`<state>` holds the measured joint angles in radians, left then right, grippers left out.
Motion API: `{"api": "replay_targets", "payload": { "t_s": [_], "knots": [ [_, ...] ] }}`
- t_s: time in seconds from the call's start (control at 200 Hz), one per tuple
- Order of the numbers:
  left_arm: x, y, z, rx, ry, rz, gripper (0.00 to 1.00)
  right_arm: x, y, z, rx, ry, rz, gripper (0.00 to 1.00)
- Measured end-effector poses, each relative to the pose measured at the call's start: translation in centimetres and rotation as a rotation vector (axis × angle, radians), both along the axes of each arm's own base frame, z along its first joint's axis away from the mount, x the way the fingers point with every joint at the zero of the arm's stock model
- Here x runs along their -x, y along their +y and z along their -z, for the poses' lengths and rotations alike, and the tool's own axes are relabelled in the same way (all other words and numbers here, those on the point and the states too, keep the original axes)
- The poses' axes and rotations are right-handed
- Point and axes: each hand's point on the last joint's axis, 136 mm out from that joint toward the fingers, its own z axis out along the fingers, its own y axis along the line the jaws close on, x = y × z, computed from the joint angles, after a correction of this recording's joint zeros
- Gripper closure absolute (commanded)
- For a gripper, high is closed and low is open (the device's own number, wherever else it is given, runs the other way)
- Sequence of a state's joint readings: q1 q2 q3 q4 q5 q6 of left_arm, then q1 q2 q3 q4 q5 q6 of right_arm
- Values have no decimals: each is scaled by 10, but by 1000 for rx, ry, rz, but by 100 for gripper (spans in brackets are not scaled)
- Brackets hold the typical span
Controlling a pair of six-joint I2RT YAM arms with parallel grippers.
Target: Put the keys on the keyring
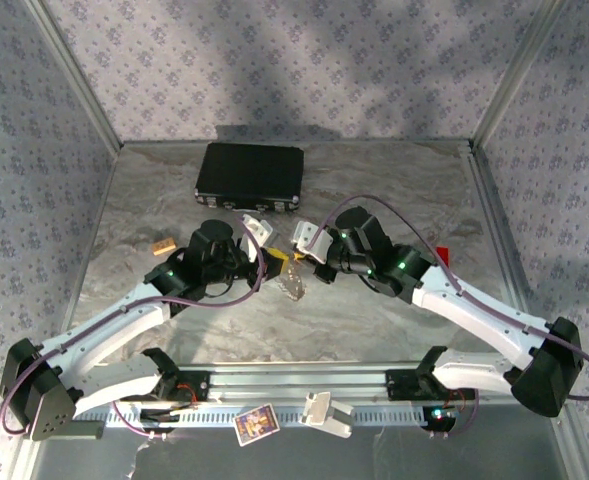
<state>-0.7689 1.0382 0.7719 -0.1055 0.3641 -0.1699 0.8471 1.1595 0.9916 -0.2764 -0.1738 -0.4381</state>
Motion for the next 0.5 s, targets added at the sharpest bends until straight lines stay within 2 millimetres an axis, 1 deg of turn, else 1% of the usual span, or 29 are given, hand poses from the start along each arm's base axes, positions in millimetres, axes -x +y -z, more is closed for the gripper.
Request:
{"api": "replay_targets", "payload": {
  "t_s": [0.5],
  "knots": [
    [0,-1,3,-6,10,5,100,2,4,4,29,-28,-17,100]
  ]
}}
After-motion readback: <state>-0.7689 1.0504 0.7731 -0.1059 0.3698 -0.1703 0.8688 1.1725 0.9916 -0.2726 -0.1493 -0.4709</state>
